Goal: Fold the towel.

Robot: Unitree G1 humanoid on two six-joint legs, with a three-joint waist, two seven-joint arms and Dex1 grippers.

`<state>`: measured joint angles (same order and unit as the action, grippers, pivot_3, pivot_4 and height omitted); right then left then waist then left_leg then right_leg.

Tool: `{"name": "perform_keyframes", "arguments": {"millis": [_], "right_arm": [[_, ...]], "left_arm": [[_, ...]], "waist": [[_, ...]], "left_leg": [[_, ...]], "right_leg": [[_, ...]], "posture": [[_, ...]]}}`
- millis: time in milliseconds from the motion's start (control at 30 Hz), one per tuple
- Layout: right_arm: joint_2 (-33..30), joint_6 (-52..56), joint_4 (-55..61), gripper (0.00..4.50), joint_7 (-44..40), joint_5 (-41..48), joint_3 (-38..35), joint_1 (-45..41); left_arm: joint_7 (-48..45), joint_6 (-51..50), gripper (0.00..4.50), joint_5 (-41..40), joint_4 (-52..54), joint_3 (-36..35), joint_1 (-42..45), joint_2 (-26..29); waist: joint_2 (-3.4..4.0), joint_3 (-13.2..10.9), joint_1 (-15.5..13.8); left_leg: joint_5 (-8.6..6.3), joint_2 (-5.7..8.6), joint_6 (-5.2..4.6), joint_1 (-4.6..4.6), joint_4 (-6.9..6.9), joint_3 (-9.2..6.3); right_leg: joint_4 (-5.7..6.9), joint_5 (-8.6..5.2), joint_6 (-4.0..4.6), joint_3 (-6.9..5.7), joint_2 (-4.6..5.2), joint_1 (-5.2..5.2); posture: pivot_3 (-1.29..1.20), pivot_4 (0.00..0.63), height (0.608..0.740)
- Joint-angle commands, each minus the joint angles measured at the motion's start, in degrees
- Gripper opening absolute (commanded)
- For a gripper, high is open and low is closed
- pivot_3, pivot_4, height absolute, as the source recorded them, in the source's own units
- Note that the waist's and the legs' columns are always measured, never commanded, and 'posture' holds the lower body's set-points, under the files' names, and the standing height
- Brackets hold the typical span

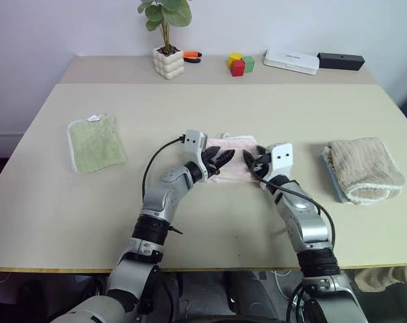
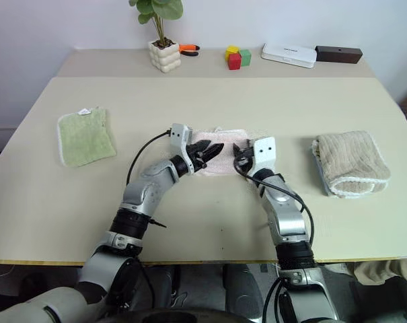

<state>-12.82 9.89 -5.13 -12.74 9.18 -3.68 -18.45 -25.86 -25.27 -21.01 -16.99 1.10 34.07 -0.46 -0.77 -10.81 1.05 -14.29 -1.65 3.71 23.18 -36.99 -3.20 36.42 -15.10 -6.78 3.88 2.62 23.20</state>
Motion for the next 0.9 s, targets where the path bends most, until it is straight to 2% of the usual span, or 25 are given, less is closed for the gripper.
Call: {"name": "perform_keyframes", "arguments": {"millis": [33, 133, 200, 300, 467, 533, 600, 733, 900], "right_arm": [[-2.14, 0.31, 2.41, 4.37, -0.35, 0.65, -2.67, -1.32], [-5.44, 1.33, 3.46, 4.48, -2.39, 1.62, -4.76, -2.29], [-8.28, 2.76, 4.59, 4.48, -5.1, 3.82, -6.59, -3.18], [-13.46, 3.75, 6.7, 4.48, -13.66, 8.97, -8.47, -3.47], [-22.07, 10.98, 16.92, 4.48, -28.74, 22.56, -11.28, -1.19], [-25.84, 14.79, 20.57, 4.48, -32.6, 25.81, -11.18, 0.07], [-27.95, 17.36, 22.89, 4.48, -34.3, 27.8, -10.96, 0.78], [-28.54, 19.92, 25.18, 4.48, -33.71, 29.05, -10.58, 0.51], [-27.76, 20.67, 25.88, 4.48, -32.1, 28.64, -10.11, -0.02]], "left_arm": [[-0.72, -0.94, 4.5, -1.34, 4.08, -2.08, -0.03, 2.23], [-4.71, -5.2, 4.5, -5.79, 8.89, -3.68, -1.11, 5.37], [-5.18, -11.83, 4.5, -11.07, 12.47, -6.63, -1.18, 7.27], [-7.08, -19.37, 4.5, -16.24, 16.1, -9.0, -1.11, 11.58], [-7.33, -27.4, 4.5, -19.21, 12.53, -11.45, -1.63, 16.6], [-7.77, -34.97, 4.5, -22.55, 10.13, -12.5, -1.73, 17.51], [-8.92, -38.37, 4.5, -23.07, 9.29, -11.44, -2.05, 18.58], [-8.27, -44.54, 4.5, -26.63, 3.95, -13.86, 0.15, 15.71], [-5.0, -45.78, 4.5, -26.7, -2.54, -15.45, 3.58, 9.48]], "waist": [[0.01, -0.01, 0.11], [0.05, -0.03, 0.1], [0.1, -0.07, 0.09], [0.12, -0.09, 0.07], [0.13, -0.1, 0.09], [0.12, -0.1, 0.07], [0.11, -0.1, 0.1], [0.11, -0.09, -0.1], [0.09, -0.09, -0.45]], "left_leg": [[0.0, 0.0, 0.0, 0.0, 0.02, 0.0], [0.0, -0.01, 0.0, 0.02, 0.04, -0.01], [0.0, -0.01, 0.0, 0.04, 0.02, -0.01], [0.0, 0.0, 0.0, 0.06, 0.0, -0.01], [-0.01, -0.01, -0.01, 0.04, 0.02, -0.03], [-0.01, -0.01, -0.02, 0.05, 0.0, -0.05], [-0.01, -0.01, -0.02, 0.05, -0.01, -0.05], [-0.01, -0.01, -0.02, 0.04, -0.02, -0.06], [-0.01, 0.03, -0.02, 0.09, -0.07, -0.06]], "right_leg": [[0.01, 0.0, 0.0, 0.0, -0.01, 0.02], [0.04, 0.0, 0.0, 0.0, -0.01, 0.06], [0.05, 0.0, 0.0, 0.0, 0.0, 0.07], [0.06, 0.0, 0.0, 0.0, 0.01, 0.08], [0.06, -0.01, -0.01, -0.01, 0.0, 0.06], [0.05, -0.01, -0.01, -0.03, 0.0, 0.05], [0.05, -0.01, -0.01, -0.03, 0.0, 0.04], [0.06, -0.01, 0.0, -0.04, 0.01, 0.04], [0.02, -0.01, -0.01, -0.06, 0.05, 0.02]], "posture": [[0.0, 0.15, 0.74], [0.0, 0.15, 0.74], [0.0, 0.15, 0.74], [0.0, 0.15, 0.74], [0.0, 0.15, 0.74], [0.0, 0.15, 0.74], [0.0, 0.15, 0.74], [0.0, 0.15, 0.74], [0.0, 0.15, 0.74]]}}
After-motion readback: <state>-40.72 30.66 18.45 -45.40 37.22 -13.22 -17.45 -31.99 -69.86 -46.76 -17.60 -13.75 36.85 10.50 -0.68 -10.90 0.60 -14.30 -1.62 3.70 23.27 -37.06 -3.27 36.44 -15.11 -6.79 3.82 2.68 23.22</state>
